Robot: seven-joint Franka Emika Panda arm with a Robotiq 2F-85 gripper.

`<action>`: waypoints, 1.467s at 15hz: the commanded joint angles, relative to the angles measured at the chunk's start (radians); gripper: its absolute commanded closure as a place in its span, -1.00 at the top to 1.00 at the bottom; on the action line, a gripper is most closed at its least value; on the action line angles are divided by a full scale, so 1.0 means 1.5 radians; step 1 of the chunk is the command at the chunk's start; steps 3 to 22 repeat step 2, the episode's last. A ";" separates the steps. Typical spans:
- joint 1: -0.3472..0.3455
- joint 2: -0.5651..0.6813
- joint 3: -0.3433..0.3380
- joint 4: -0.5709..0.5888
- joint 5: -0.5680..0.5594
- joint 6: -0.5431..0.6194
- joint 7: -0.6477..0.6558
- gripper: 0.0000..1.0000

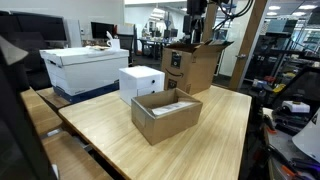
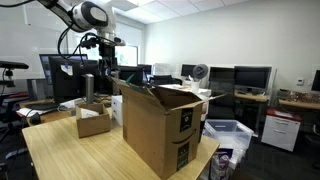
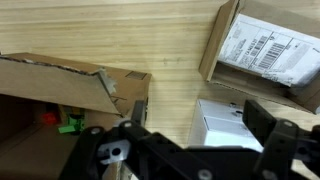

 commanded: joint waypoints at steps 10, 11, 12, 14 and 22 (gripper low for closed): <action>-0.005 0.000 0.005 0.001 0.000 -0.001 0.000 1.00; -0.005 0.000 0.005 0.001 0.000 -0.001 0.000 1.00; -0.005 0.000 0.005 0.001 0.000 -0.001 0.000 1.00; -0.005 0.000 0.005 0.001 0.000 -0.001 0.000 1.00; -0.005 0.000 0.005 0.001 0.000 -0.001 0.000 1.00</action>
